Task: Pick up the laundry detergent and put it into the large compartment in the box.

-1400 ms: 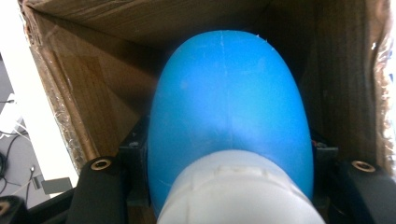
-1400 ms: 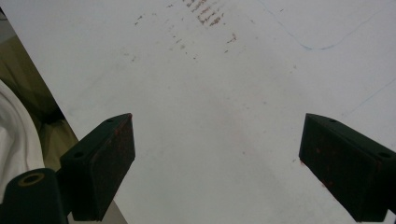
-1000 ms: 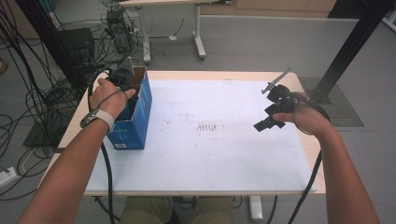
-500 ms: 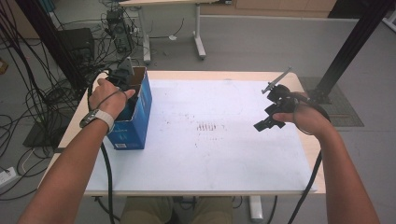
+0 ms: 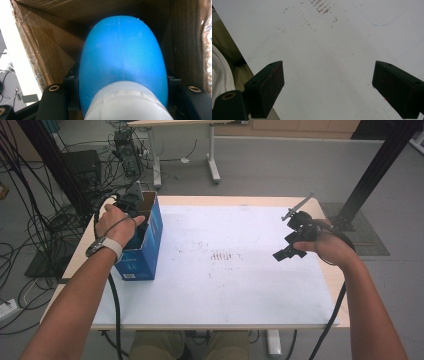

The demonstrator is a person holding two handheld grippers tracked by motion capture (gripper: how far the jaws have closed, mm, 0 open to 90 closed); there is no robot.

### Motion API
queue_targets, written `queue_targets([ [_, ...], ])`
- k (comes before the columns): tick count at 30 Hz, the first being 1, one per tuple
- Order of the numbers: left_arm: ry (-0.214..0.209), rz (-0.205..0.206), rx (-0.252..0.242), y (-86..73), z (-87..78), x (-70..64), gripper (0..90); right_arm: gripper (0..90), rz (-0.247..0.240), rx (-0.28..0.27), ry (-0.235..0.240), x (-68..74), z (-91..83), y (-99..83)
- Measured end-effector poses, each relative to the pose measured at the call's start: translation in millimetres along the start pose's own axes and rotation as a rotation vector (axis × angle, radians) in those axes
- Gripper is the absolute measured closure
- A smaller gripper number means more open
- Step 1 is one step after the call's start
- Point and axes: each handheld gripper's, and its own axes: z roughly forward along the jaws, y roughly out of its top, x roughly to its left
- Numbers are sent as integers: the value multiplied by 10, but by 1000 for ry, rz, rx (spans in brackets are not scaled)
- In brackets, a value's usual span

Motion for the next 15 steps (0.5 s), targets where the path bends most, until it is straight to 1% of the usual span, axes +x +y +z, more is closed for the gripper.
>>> queue_targets([
  [15,0,0,1,-1,0,1,375,105,-3,2,-2,5,-4,5],
])
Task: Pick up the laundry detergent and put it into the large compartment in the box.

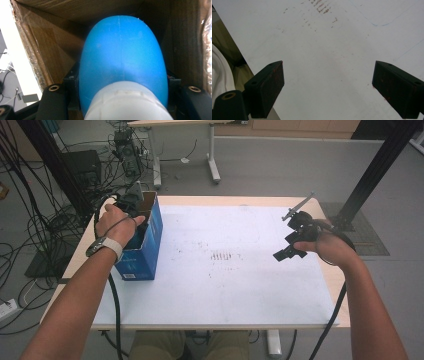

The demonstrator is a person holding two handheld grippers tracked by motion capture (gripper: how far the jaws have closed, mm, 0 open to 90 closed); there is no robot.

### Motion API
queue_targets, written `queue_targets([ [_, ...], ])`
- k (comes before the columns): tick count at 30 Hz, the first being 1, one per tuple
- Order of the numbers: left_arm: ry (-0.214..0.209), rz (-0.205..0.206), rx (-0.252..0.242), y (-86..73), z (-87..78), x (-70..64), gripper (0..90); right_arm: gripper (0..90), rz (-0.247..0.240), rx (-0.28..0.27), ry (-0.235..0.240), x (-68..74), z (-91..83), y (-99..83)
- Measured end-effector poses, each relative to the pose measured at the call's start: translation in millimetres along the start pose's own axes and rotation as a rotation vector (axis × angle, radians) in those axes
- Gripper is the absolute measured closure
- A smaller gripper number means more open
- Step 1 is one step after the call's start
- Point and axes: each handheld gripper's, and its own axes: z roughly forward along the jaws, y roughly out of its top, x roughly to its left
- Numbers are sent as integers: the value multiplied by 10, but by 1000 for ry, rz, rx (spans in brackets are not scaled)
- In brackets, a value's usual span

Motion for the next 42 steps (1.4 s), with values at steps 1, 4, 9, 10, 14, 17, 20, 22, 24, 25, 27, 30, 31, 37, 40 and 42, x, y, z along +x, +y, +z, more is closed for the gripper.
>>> queue_targets([
  [1,0,0,0,-1,0,0,375,106,1,-1,1,-1,0,-1],
  [4,-1,0,0,0,0,3,375,105,2,1,0,-2,1,4],
  [9,-2,-2,-3,-7,2,9,375,106,2,0,-1,4,-5,11],
  [10,-2,-2,-3,-7,1,8,375,105,2,0,-1,4,-5,11],
  [14,-4,-3,-5,-10,3,10,375,105,2,0,0,5,-3,17],
  [17,-4,-3,-5,-11,3,13,375,105,1,2,0,3,0,20],
  [20,-4,-5,-6,-11,4,14,375,106,1,1,0,3,1,19],
  [22,-4,-5,-5,-8,4,12,375,105,2,0,0,2,3,14],
  [24,-5,-5,-5,-7,5,13,375,105,4,1,0,0,5,11],
  [25,-5,-5,-5,-5,5,15,374,105,4,3,0,0,5,11],
  [27,-6,-6,-4,-5,5,17,374,105,3,1,0,-2,4,5],
  [30,-6,-6,-3,-2,5,19,374,105,4,1,-2,0,-2,5],
  [31,-7,-6,-3,-1,5,20,374,105,3,2,-3,1,-4,6],
  [37,-13,-3,-9,-5,4,28,371,105,6,1,-6,5,-10,2],
  [40,-14,-2,-5,5,2,32,371,106,7,2,-6,5,-8,0],
  [42,-20,-3,-7,2,3,43,368,105,7,3,-7,6,-7,-1],
])
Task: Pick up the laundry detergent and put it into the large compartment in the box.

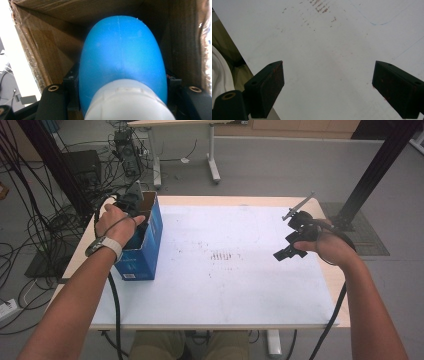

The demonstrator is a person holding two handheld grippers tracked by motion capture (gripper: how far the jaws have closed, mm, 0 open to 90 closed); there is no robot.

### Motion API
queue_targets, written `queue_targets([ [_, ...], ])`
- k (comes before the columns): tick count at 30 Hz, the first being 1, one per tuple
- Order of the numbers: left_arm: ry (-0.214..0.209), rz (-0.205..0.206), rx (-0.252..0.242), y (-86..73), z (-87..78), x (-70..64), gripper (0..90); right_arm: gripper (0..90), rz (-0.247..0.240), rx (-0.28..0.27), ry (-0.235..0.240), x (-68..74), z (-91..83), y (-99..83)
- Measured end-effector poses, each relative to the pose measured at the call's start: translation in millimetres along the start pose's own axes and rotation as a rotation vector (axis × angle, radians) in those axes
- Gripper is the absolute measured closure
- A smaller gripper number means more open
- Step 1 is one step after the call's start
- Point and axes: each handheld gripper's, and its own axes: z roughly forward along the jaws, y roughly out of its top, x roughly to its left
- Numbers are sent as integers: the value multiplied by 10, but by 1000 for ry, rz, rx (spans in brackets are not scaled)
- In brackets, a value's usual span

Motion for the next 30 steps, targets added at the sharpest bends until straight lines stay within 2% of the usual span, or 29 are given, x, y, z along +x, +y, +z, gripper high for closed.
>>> queue_targets([
  [16,-6,6,5,14,-23,19,286,105,8,0,-5,15,-10,-21],
  [22,-19,3,2,3,-63,57,279,105,7,0,-5,29,-19,-11],
  [30,-15,20,4,4,-118,49,274,105,5,3,-7,49,-29,3],
])
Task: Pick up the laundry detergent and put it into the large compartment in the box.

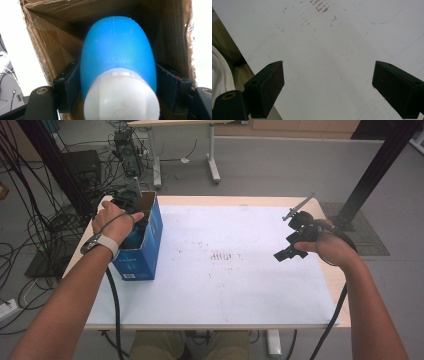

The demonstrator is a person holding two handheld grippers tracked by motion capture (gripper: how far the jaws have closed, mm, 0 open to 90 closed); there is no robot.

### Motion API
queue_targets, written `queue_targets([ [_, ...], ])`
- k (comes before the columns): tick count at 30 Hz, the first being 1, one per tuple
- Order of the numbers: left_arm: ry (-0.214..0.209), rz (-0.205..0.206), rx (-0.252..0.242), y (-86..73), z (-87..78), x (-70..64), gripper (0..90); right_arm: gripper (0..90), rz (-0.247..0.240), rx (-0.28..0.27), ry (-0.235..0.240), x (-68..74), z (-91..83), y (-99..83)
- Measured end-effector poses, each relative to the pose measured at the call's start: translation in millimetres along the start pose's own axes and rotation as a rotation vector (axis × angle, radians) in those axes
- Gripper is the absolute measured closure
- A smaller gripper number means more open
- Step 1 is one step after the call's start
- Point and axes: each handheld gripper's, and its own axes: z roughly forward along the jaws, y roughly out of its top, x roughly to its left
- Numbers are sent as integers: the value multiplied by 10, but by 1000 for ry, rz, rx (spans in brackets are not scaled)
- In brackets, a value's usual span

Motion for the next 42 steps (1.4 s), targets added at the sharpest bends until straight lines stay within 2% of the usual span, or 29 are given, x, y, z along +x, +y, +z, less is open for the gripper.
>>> queue_targets([
  [2,5,3,-1,-4,-12,-5,270,106,0,1,0,6,-4,3],
  [3,11,9,2,0,-19,-9,240,105,-1,1,0,10,-7,4],
  [11,-13,28,-14,-28,-97,56,235,106,-8,2,-5,46,-28,26],
  [19,-50,23,-31,-63,-188,159,129,106,-10,3,-8,69,-47,39],
  [26,-60,56,-51,-121,-302,216,93,107,-8,10,-13,86,-63,49],
  [29,-88,76,-58,-134,-354,263,70,107,-8,5,-14,94,-70,50],
  [30,-84,94,-53,-126,-382,262,67,107,-9,6,-15,97,-70,52],
  [36,-98,111,-91,-181,-566,293,65,107,-6,11,-15,112,-68,72],
  [39,-113,133,-99,-196,-672,315,68,107,-11,11,-18,122,-81,82],
  [42,-107,160,-112,-220,-789,296,68,107,-9,13,-20,123,-88,88],
])
